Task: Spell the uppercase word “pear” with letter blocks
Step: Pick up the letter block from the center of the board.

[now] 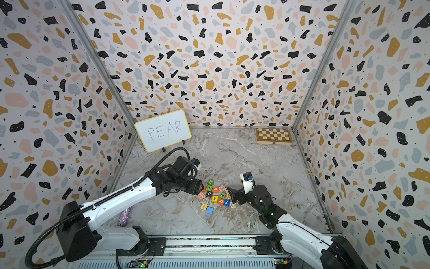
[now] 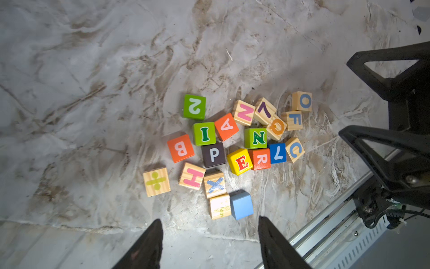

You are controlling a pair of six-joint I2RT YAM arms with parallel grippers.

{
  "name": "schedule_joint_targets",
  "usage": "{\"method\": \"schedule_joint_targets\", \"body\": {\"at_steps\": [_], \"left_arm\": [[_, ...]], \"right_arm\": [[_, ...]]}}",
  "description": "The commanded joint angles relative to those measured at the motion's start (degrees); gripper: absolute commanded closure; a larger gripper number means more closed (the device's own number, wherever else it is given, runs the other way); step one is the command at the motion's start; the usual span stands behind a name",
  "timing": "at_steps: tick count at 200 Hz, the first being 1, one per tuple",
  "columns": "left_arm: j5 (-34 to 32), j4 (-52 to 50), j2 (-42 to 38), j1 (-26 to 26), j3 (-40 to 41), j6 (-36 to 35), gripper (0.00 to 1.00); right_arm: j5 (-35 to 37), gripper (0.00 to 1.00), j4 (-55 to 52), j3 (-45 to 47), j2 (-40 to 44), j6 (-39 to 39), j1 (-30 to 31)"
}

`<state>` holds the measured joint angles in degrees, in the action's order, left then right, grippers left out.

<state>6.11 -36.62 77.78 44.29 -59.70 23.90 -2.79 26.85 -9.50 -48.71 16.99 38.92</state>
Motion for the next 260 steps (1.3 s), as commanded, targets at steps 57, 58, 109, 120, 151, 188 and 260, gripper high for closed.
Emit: {"method": "schedule_joint_targets", "body": {"at_steps": [57,58,109,120,151,188,260], "left_arm": [[-4.0,-1.2,11.0,2.1,-6.0,-0.1,0.39],[-3.9,-1.2,11.1,2.1,-6.0,-0.1,0.39],[-3.5,-1.2,15.3,3.3,-7.7,0.1,0.41],[-4.0,-1.2,16.1,3.9,-8.3,-0.1,0.41],[-4.8,-1.4,17.9,4.2,-9.0,-0.2,0.45],[-4.4,0.1,19.1,4.3,-8.3,-0.3,0.49],[-4.3,2.6,20.8,4.6,-6.4,0.8,0.53]], "right_arm": [[-16.0,0.05,7.9,-1.5,-6.2,-3.1,1.1],[-16.2,0.05,8.0,-1.5,-6.2,-3.1,1.1],[-19.9,0.03,10.9,0.5,-2.3,-5.2,1.5],[-18.3,0.03,10.9,0.8,-1.7,-5.3,1.6],[-14.9,0.03,9.7,0.8,-0.4,-5.2,1.6],[-11.5,0.03,8.7,1.0,0.7,-5.0,1.6],[-11.1,0.03,8.8,0.8,0.1,-5.0,1.8]]}}
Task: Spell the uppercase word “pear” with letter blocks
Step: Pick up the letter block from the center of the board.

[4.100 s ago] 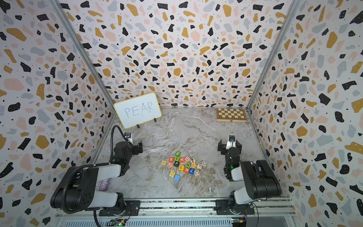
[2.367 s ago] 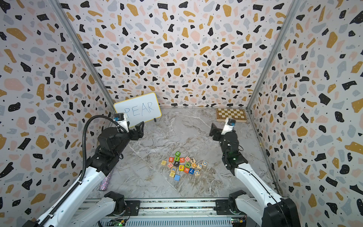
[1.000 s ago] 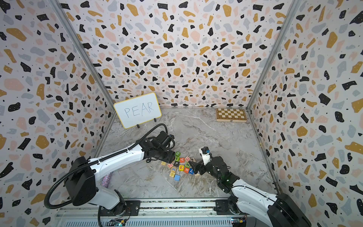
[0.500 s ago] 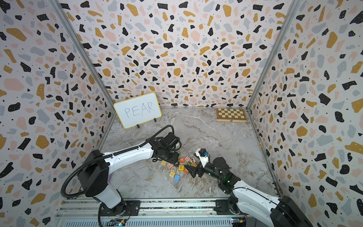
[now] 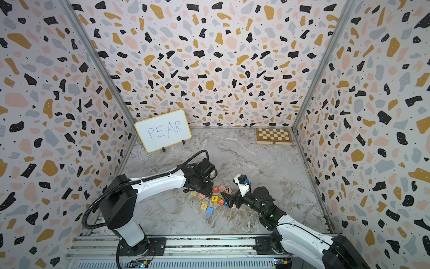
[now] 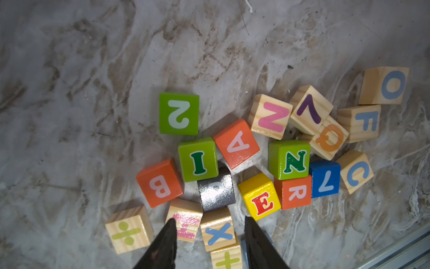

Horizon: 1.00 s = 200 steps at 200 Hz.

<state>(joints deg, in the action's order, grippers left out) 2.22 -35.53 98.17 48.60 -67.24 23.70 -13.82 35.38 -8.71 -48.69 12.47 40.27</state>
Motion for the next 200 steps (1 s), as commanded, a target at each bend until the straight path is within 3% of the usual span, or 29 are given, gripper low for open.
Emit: {"method": "schedule_joint_targets", "body": {"at_steps": [1,50,200], "left_arm": [[-0.3,1.6,0.4,0.4,1.2,1.0,0.53],[0.2,2.2,1.9,0.3,1.8,1.4,0.54],[1.1,2.9,4.5,1.4,2.1,2.8,0.59]], "right_arm": [[-0.1,0.03,0.4,0.1,0.1,-0.5,0.4],[-2.7,0.03,1.4,-0.8,-2.8,-2.4,2.7],[2.1,0.02,-0.7,-2.3,-4.1,-3.6,5.2]]}}
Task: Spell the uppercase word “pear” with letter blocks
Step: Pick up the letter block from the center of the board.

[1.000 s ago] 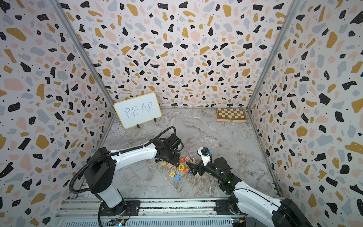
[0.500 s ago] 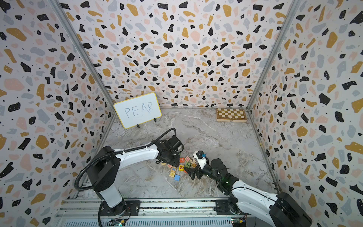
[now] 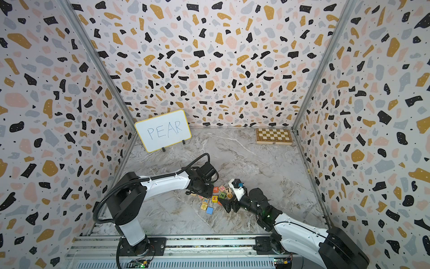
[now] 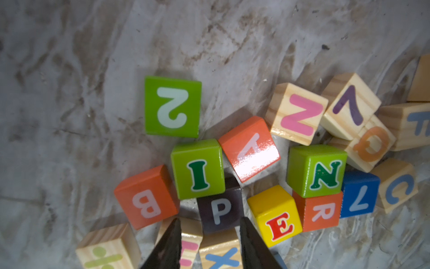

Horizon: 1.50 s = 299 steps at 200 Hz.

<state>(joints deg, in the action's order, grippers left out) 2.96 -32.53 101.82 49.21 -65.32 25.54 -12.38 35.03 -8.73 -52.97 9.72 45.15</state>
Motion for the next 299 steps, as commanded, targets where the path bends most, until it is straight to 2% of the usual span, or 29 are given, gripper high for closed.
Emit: {"method": "schedule_joint_targets", "body": {"at_steps": [1,103,186,235,299], "left_arm": [[0.4,-0.2,0.8,0.7,0.2,0.9,0.59],[-1.2,-1.1,3.3,1.9,-0.7,2.5,0.65],[-3.6,-0.3,3.3,1.9,-1.5,1.6,0.62],[-5.3,1.6,-0.2,1.9,1.1,1.0,0.69],[-5.2,2.0,-0.4,1.9,1.0,0.1,0.79]], "right_arm": [[0.7,0.02,-0.4,-2.3,0.1,-0.8,0.4],[1.4,0.02,-0.7,-2.2,0.8,-0.7,0.4],[1.7,0.02,-0.9,-2.4,0.3,-0.7,0.5],[3.2,0.02,-1.3,-2.6,0.3,-0.2,0.5],[6.7,0.01,-2.8,-2.7,1.3,0.5,0.6]]}}
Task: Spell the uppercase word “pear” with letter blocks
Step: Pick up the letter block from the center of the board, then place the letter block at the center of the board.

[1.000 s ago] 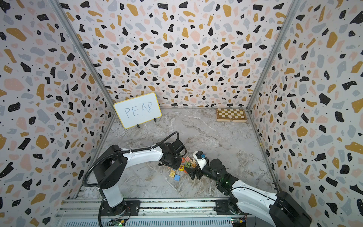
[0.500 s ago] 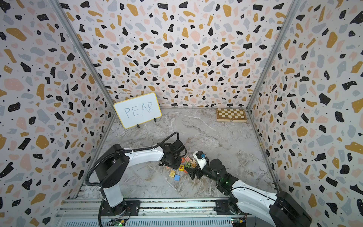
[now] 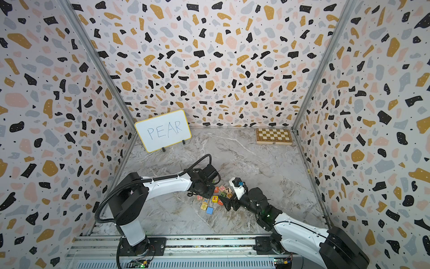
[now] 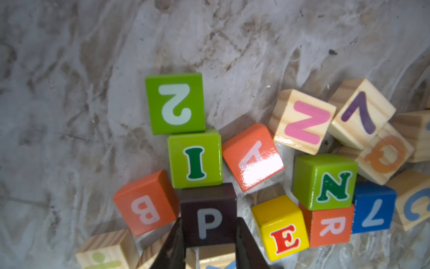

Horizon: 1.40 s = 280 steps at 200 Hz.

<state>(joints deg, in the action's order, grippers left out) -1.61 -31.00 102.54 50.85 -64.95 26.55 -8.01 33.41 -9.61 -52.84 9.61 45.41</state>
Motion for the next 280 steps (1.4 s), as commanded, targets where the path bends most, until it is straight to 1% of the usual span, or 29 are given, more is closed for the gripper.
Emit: {"method": "schedule_joint_targets", "body": {"at_steps": [1,45,63,86,114,135,149,169,195,221,249,280], "left_arm": [[-0.7,0.5,-1.2,0.3,0.6,-0.9,0.79],[-1.0,0.9,-4.8,0.2,1.3,-1.5,0.81],[-1.4,0.9,-7.3,0.2,1.5,-2.2,0.81],[-1.1,-0.3,-9.6,-0.2,0.6,-3.4,0.81],[0.9,-3.0,-12.3,-2.7,-1.9,-4.4,0.83],[2.5,-3.5,-14.7,-5.7,-3.3,-4.9,0.83],[1.9,-2.6,-15.7,-7.3,-3.7,-6.2,0.82],[2.0,-2.9,-15.0,-10.3,-5.7,-7.6,0.82],[2.4,-2.0,-13.5,-13.6,-7.4,-8.2,0.82],[2.0,-1.2,-10.7,-15.4,-9.3,-8.5,0.83],[1.7,-1.4,-7.1,-17.6,-11.7,-10.0,0.83],[2.0,0.4,-3.0,-19.5,-13.6,-10.9,0.83]], "right_arm": [[2.4,0.01,-1.2,-1.8,1.3,0.6,0.3],[5.2,0.00,-1.8,-1.8,1.4,2.8,-0.7],[1.8,0.00,-2.1,-1.7,1.8,3.9,-3.4],[-0.6,0.01,-4.7,-3.3,2.5,5.2,-7.4],[-1.8,0.01,-6.8,-5.4,2.7,6.7,-11.0],[-0.5,0.01,-7.8,-8.0,0.8,6.5,-12.2],[-1.3,0.01,-7.9,-10.0,-1.3,6.5,-13.2],[-3.2,0.01,-7.3,-12.6,-5.2,7.3,-14.3],[-6.5,0.01,-8.3,-18.0,-12.8,7.2,-14.6],[-10.7,0.00,-8.5,-23.5,-21.0,6.7,-14.6],[-12.4,0.01,-8.7,-28.9,-28.2,5.4,-14.4],[-13.6,0.01,-12.6,-37.1,-36.4,3.3,-13.8]]}}
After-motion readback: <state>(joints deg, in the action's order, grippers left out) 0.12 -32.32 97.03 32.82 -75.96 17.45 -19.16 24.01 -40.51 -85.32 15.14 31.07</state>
